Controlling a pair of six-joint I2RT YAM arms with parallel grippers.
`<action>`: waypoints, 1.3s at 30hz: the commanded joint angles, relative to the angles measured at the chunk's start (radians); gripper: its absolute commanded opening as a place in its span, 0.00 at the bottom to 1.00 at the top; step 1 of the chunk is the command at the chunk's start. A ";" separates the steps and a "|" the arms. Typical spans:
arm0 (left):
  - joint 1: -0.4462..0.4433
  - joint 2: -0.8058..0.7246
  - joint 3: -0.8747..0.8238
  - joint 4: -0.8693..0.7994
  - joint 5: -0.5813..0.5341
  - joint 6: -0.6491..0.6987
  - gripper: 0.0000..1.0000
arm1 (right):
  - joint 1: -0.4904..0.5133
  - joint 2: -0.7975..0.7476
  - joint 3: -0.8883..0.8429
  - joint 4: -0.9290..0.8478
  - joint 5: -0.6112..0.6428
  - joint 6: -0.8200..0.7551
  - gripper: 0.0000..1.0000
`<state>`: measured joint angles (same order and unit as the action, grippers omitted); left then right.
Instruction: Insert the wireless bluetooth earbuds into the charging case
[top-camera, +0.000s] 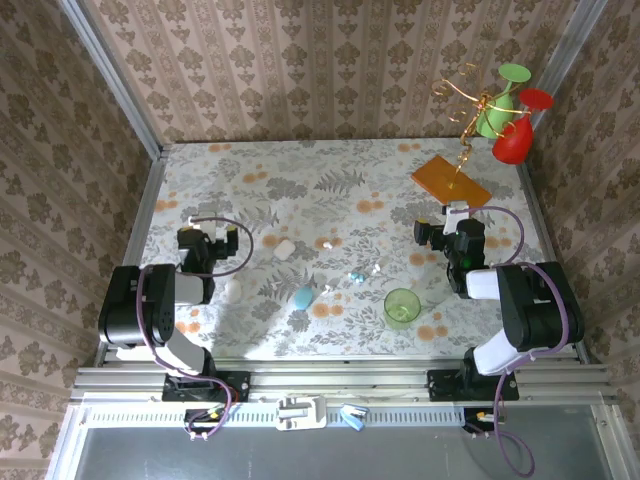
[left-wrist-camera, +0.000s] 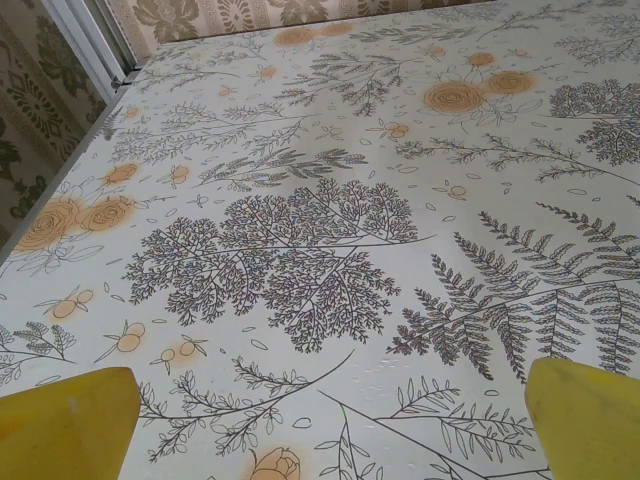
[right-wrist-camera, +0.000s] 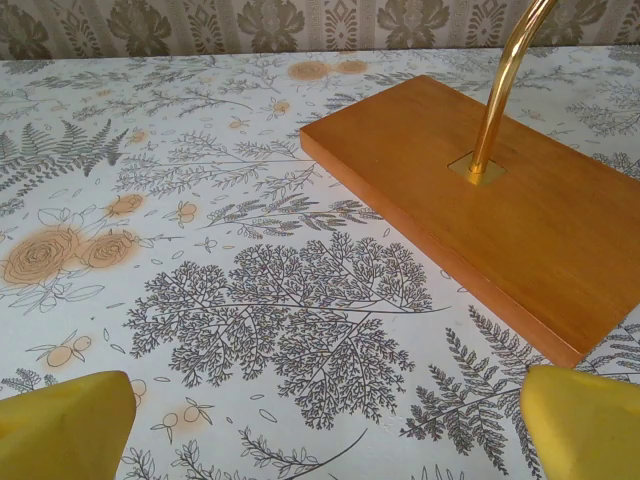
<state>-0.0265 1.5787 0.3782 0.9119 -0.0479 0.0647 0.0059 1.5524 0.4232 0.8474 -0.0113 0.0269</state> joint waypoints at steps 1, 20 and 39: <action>-0.006 -0.023 0.011 0.008 0.008 0.014 1.00 | -0.006 -0.020 -0.012 -0.002 0.017 0.008 1.00; 0.000 -0.024 0.014 0.001 0.024 0.009 1.00 | -0.006 -0.021 -0.011 -0.004 0.017 0.008 1.00; -0.191 -0.428 0.132 -0.515 -0.211 0.014 1.00 | 0.127 -0.392 0.206 -0.637 0.101 -0.052 1.00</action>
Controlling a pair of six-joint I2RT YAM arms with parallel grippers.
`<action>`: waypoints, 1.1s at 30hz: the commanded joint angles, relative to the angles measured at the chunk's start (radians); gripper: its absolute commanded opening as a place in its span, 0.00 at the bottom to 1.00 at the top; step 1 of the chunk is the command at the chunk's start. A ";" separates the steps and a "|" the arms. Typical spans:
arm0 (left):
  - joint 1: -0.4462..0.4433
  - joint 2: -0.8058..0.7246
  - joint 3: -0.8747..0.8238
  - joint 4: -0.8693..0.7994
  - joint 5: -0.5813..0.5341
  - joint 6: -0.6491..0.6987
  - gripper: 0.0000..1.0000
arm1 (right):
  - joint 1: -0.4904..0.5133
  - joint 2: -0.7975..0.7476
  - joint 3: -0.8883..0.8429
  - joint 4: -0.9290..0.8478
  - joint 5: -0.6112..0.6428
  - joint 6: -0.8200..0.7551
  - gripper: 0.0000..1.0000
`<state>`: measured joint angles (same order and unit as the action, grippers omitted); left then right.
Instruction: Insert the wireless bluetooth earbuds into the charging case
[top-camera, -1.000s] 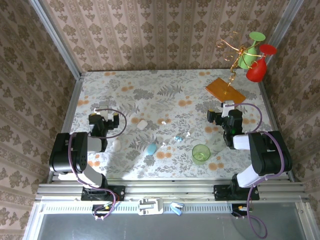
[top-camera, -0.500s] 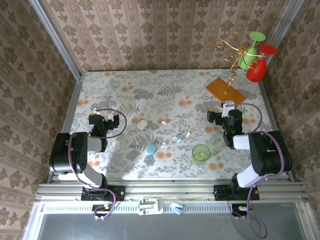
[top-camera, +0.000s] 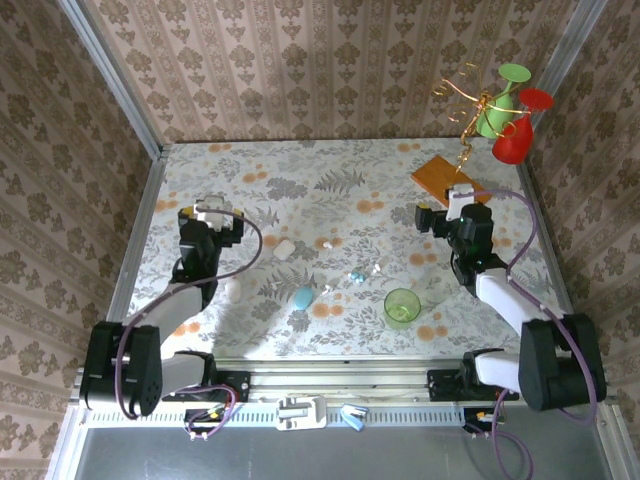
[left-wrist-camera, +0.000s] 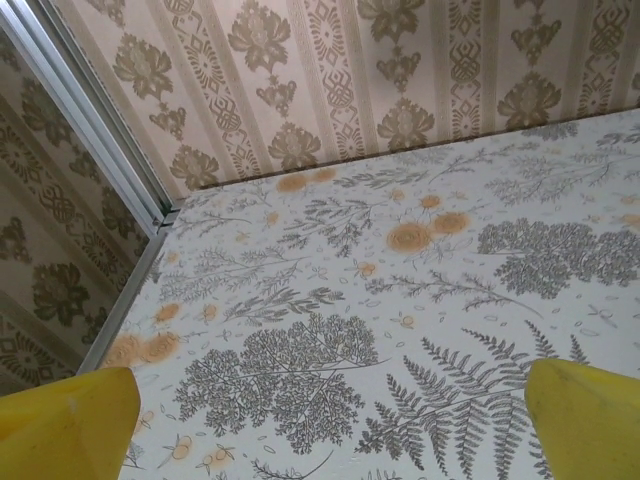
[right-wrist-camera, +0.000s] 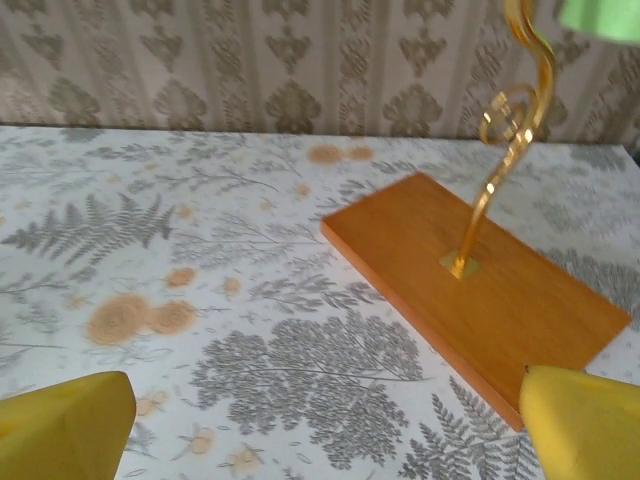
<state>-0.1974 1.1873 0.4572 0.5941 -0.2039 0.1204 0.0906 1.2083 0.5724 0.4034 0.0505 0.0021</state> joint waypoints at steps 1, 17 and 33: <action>-0.030 -0.047 0.075 -0.250 -0.058 -0.073 1.00 | 0.073 -0.060 0.080 -0.229 0.041 -0.038 1.00; 0.140 -0.089 0.220 -0.686 0.265 -0.558 1.00 | 0.627 0.264 0.388 -0.374 0.089 0.035 1.00; 0.196 -0.140 0.159 -0.732 0.310 -0.567 1.00 | 0.695 0.835 0.931 -0.644 -0.040 0.088 0.99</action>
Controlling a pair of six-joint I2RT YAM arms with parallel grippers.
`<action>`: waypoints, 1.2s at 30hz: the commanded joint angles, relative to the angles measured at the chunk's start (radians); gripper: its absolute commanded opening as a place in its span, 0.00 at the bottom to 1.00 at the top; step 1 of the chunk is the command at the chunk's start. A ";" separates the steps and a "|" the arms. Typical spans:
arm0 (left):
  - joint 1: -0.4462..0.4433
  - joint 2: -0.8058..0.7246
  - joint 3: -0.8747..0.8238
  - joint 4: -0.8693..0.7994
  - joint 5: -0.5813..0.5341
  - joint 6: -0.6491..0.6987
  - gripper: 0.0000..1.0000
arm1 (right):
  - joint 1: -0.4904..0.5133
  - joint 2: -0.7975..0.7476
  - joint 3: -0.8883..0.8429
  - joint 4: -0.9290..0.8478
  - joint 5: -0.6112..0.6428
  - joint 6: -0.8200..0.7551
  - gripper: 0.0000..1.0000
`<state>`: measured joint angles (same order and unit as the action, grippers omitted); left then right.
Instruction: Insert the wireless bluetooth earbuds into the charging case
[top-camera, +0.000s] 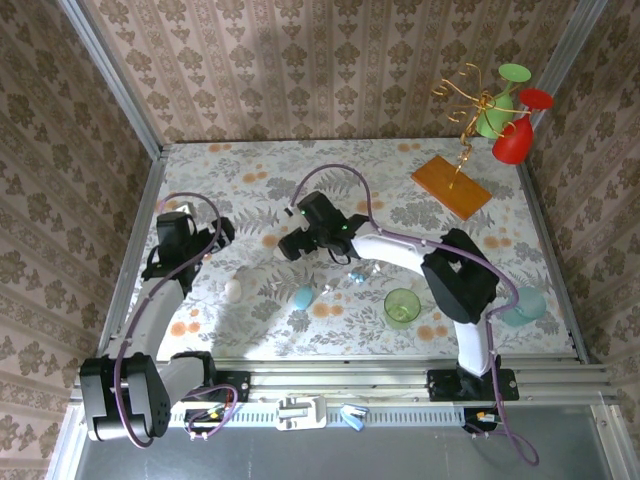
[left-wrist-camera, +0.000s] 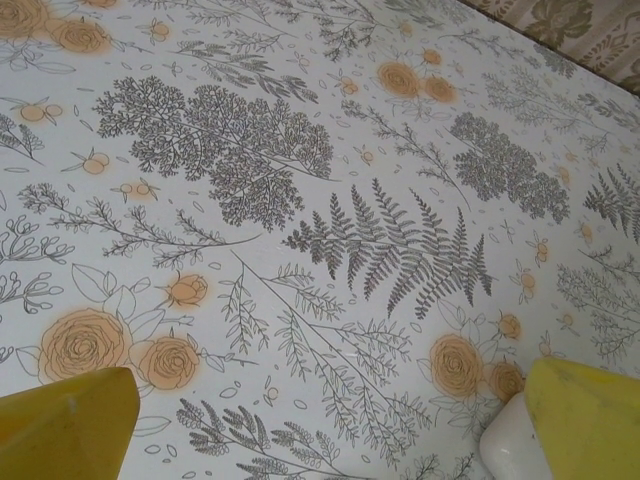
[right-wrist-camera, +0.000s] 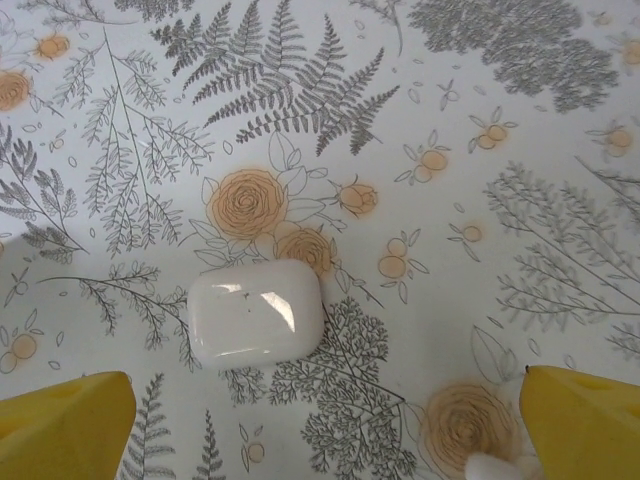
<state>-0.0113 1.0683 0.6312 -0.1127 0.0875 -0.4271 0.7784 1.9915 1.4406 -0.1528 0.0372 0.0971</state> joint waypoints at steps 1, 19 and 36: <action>0.010 -0.019 -0.014 -0.025 0.021 -0.020 1.00 | 0.007 0.077 0.090 -0.101 -0.028 -0.024 0.99; 0.011 0.023 -0.011 -0.016 0.041 -0.017 1.00 | 0.051 0.303 0.285 -0.195 -0.064 -0.203 0.94; 0.011 0.024 0.004 -0.016 0.074 -0.015 1.00 | 0.042 0.219 0.178 -0.097 -0.054 -0.194 0.60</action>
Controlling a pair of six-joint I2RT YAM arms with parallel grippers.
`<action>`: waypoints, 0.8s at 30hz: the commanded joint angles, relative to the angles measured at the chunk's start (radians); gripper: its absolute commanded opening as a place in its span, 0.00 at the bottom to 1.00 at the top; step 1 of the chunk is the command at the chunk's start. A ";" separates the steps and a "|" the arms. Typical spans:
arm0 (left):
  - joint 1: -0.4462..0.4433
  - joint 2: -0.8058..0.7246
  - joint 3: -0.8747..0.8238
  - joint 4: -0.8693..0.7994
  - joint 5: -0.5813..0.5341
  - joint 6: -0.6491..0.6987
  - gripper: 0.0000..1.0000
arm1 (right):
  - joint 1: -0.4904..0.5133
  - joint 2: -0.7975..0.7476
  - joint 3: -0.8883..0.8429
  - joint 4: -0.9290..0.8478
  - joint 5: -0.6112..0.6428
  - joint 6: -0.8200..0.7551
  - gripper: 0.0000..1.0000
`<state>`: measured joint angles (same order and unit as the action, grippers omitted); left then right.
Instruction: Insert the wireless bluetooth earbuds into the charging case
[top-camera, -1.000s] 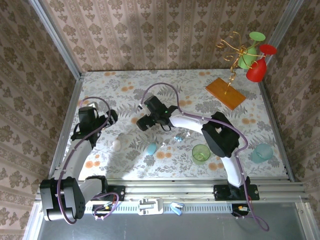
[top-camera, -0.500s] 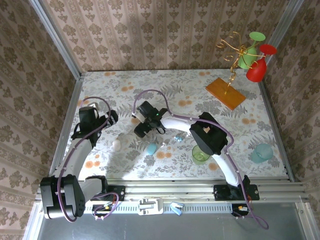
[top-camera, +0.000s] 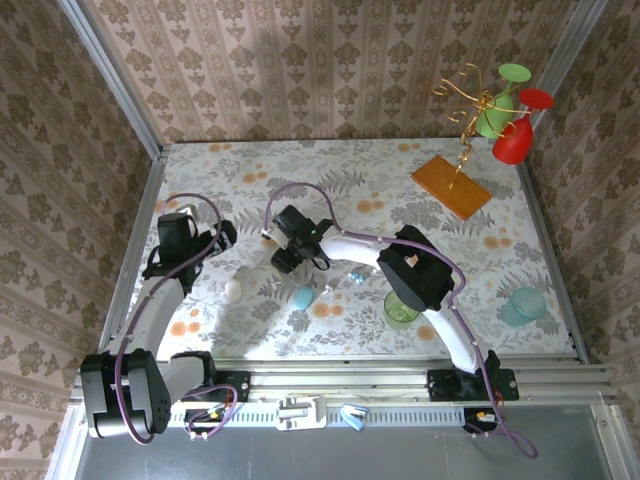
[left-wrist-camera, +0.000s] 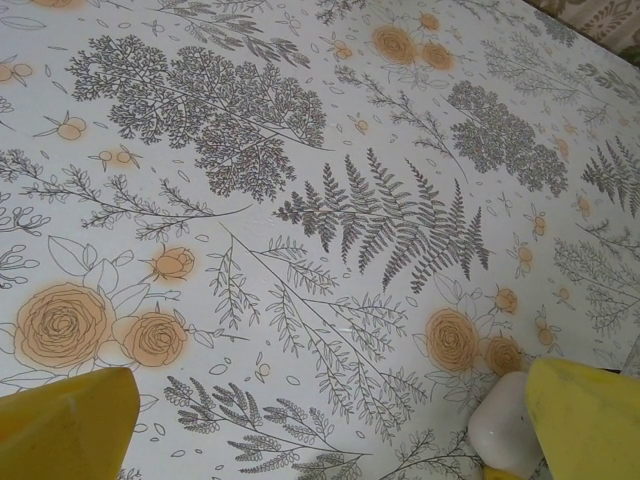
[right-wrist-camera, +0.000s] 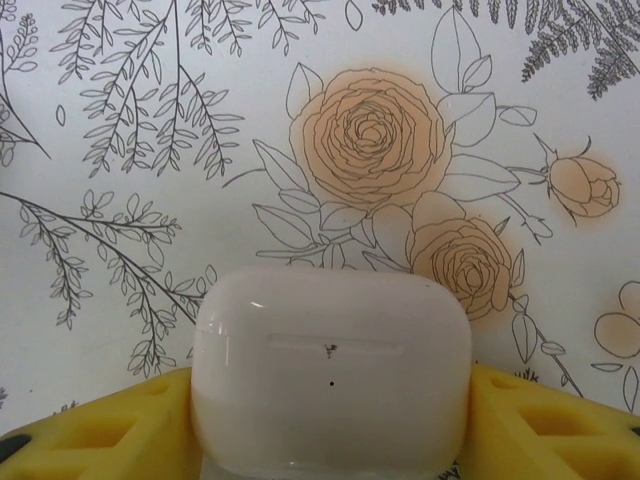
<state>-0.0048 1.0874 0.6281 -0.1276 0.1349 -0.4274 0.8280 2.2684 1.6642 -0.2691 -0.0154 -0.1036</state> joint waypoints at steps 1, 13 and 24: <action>0.005 0.003 0.008 -0.003 0.035 -0.013 1.00 | -0.014 -0.079 -0.070 0.045 -0.007 0.013 0.59; -0.139 -0.013 0.067 0.146 0.370 -0.014 1.00 | -0.097 -0.462 -0.515 0.500 -0.165 -0.004 0.58; -0.357 0.021 0.078 0.371 0.430 -0.143 0.78 | -0.122 -0.659 -0.627 0.569 -0.277 -0.018 0.55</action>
<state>-0.3382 1.0901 0.6689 0.1383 0.5228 -0.5140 0.7059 1.6478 1.0538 0.2455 -0.2276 -0.1070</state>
